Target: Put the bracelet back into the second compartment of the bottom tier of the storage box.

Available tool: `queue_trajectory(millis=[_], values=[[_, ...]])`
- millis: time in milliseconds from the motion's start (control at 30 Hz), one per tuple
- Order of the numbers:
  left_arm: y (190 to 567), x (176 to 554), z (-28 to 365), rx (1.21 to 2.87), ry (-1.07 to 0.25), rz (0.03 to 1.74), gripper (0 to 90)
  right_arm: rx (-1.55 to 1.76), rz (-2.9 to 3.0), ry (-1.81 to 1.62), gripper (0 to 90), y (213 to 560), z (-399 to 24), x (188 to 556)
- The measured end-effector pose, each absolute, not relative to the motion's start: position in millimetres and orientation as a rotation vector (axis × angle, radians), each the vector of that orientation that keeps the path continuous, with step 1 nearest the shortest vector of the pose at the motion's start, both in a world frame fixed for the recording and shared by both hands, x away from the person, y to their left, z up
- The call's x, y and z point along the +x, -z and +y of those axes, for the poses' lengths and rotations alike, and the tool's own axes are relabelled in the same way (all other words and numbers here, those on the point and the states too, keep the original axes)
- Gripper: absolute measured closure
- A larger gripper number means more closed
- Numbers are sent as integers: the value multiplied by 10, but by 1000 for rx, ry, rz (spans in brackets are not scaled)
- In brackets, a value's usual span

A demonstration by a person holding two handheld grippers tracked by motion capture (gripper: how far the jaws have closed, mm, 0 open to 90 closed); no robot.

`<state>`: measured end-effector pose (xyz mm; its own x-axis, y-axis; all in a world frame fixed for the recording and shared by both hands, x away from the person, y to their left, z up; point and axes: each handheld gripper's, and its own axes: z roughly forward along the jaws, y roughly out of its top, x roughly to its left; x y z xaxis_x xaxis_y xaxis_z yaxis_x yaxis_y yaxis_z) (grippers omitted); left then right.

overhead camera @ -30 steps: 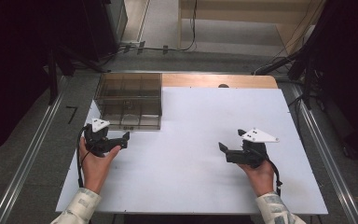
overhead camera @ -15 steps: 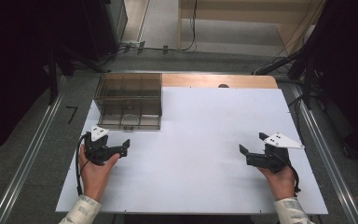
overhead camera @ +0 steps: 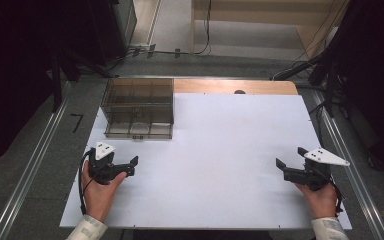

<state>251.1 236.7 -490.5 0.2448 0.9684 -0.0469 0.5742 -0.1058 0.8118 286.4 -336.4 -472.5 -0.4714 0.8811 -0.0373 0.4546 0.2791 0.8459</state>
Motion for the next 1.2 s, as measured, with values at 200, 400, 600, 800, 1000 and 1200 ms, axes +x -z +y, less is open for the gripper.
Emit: queue_trajectory(millis=[200, 400, 600, 800, 1000, 1200], values=[[4929, 2422, 2409, 1770, -691, 1417, 27, 1230, 2029, -1079, 87, 4755, -3533, 2819], [4979, 2366, 2432, 1774, -688, 1428, 27, 1268, 2007, -1061, 88, 4785, -3710, 2754], [5008, 2281, 2473, 1749, -671, 1436, 27, 1303, 1982, -1042, 87, 4814, -3840, 2701], [5006, 2197, 2492, 1744, -694, 1436, 27, 1335, 1974, -1035, 87, 4852, -3897, 2671], [5001, 2169, 2484, 1748, -713, 1429, 27, 1331, 1983, -1025, 87, 4870, -3864, 2677], [4991, 2156, 2486, 1740, -729, 1426, 27, 1334, 1978, -1033, 87, 4873, -3862, 2679]])
